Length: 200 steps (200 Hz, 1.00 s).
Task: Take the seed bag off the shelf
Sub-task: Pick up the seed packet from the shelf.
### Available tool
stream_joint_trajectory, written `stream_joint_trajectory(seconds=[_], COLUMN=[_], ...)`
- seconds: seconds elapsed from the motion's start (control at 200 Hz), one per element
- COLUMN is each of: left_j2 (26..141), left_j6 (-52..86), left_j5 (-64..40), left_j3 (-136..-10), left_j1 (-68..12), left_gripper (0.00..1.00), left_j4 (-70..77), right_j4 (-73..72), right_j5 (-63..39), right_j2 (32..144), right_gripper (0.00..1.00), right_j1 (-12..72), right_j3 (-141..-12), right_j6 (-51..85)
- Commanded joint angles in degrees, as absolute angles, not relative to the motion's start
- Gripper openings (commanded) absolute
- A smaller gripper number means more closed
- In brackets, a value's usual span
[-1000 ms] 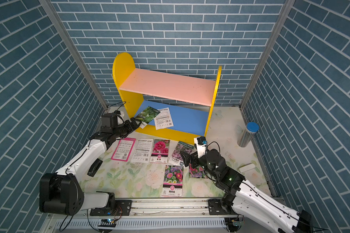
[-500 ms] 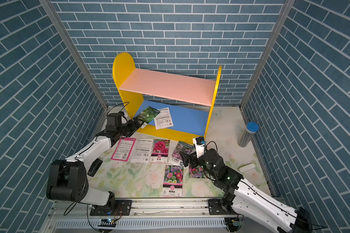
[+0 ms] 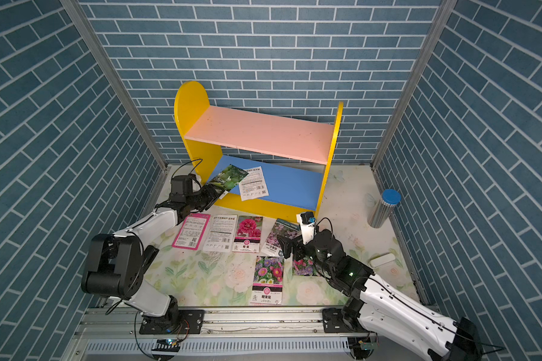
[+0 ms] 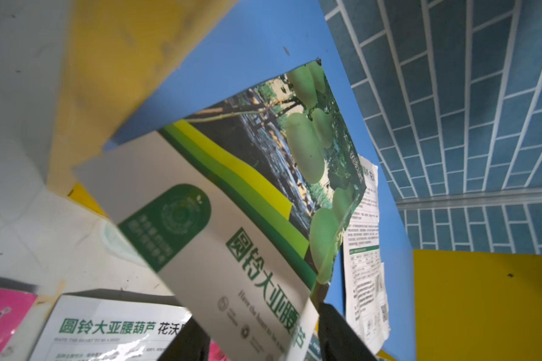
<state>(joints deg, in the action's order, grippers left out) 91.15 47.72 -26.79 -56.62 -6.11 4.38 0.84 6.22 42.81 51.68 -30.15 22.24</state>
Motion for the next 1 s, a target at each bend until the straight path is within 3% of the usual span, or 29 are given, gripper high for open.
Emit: stream_joint_trajectory(seconds=[0.0,0.47,0.73,0.995], left_j2=[91.9,91.0,85.7,73.7], left_j6=[48.1,49.7,50.2,49.8], left_j5=[-27.6,-28.4,-31.7,-35.5], left_j3=[-57.9,-60.1,-58.7,-52.7], left_j1=[-5.7,-5.6,-5.6,-5.8], left_gripper=[0.50,0.00,0.00,0.00], left_j4=[6.4,8.2,9.5,10.1], right_j4=[0.3,0.0,-2.4,-20.0], right_j5=[6.6,6.8,6.1,-0.4], right_j2=[42.0,40.7,40.3,45.1], right_gripper=[0.98,0.98,0.97,0.94], right_j1=[51.6,51.6,51.6,51.1], right_j3=[-31.7,-30.6,-29.6,-27.1], right_j6=[22.3,22.9,25.0,34.5])
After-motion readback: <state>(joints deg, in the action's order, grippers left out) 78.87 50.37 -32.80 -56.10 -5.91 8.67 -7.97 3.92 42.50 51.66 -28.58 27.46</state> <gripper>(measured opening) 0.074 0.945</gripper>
